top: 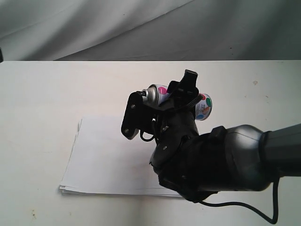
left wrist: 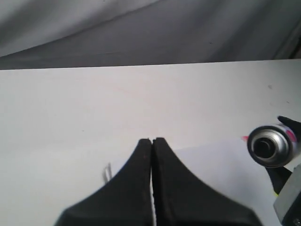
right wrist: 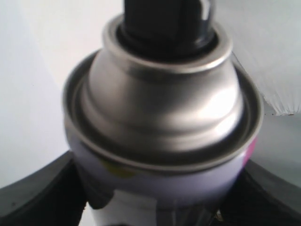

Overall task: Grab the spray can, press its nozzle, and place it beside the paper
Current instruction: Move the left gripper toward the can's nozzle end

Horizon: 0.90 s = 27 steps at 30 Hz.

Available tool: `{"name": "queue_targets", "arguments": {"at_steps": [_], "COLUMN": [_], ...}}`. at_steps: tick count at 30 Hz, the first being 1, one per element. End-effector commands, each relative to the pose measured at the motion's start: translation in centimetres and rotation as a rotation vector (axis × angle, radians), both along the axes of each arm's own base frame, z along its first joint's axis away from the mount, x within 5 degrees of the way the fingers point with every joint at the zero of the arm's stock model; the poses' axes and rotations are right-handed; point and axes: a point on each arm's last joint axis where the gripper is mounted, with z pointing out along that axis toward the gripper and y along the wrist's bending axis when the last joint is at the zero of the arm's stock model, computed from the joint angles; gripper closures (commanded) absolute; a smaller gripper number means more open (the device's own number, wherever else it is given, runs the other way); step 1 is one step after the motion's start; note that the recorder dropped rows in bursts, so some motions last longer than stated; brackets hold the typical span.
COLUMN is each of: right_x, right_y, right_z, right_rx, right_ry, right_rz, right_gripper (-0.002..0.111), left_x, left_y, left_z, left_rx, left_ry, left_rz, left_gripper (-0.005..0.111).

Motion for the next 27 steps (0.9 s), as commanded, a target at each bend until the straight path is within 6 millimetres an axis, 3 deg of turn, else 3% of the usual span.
{"name": "queue_targets", "arguments": {"at_steps": [1, 3, 8, 14, 24, 27], "right_x": [0.2, 0.2, 0.2, 0.2, 0.2, 0.2], "right_y": [0.0, 0.0, 0.0, 0.0, 0.0, 0.0], "right_z": [1.0, 1.0, 1.0, 1.0, 1.0, 1.0], "right_rx": [-0.027, -0.027, -0.027, -0.027, -0.027, -0.027], "right_ry": [-0.058, -0.058, -0.058, -0.058, -0.058, -0.058], "right_rz": [-0.003, -0.003, -0.003, -0.003, -0.003, -0.003], "right_gripper": [0.108, 0.108, 0.108, 0.108, 0.108, 0.108], "left_x": [3.2, 5.7, 9.3, 10.1, 11.2, 11.7], "left_y": [-0.9, -1.3, -2.8, -4.7, -4.8, -4.8], "left_z": [-0.4, -2.3, -6.6, -7.9, -10.5, -11.3], "left_rx": [-0.009, 0.013, -0.036, -0.035, -0.031, -0.122], "left_ry": [0.054, 0.087, 0.101, -0.127, -0.104, -0.046], "left_rz": [-0.125, -0.203, -0.432, -0.762, -0.812, -0.758], "left_gripper": [0.107, 0.107, 0.107, 0.107, 0.107, 0.107]}}
